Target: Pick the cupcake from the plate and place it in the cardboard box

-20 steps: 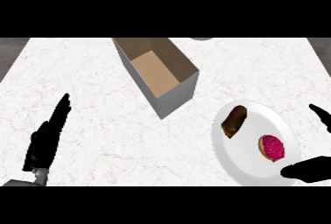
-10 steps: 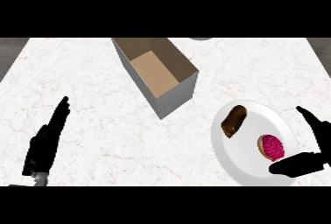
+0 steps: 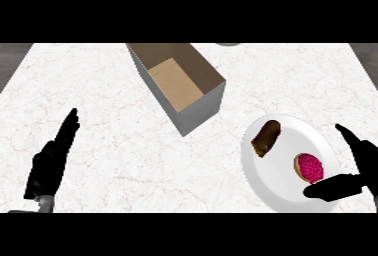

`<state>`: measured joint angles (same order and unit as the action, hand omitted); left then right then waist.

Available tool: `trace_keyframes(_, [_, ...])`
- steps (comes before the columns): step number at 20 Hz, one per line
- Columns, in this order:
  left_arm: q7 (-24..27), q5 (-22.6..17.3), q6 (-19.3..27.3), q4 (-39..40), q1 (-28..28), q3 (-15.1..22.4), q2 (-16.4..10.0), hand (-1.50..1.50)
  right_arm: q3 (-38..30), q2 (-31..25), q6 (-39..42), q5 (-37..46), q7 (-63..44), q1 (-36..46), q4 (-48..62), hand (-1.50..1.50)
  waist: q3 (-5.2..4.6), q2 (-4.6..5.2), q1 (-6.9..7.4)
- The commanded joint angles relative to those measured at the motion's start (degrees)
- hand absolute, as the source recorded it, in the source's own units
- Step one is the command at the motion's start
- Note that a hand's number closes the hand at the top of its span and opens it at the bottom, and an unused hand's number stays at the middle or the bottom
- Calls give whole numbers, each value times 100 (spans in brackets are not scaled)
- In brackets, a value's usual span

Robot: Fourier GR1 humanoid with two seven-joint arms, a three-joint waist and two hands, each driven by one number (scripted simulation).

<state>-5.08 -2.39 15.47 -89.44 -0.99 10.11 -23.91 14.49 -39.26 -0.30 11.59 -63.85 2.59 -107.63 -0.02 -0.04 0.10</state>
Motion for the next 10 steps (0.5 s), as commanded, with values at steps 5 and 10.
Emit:
trace_keyframes(5, [-3,4,-270,-114,-132,-313,-16,0,-70,496,101,460,-384,98,477,-150,2,4,33])
trace_keyframes(10, [33,172,-366,318,291,-361,237,0,-26,905,211,756,-328,145,631,-150,1,8,4])
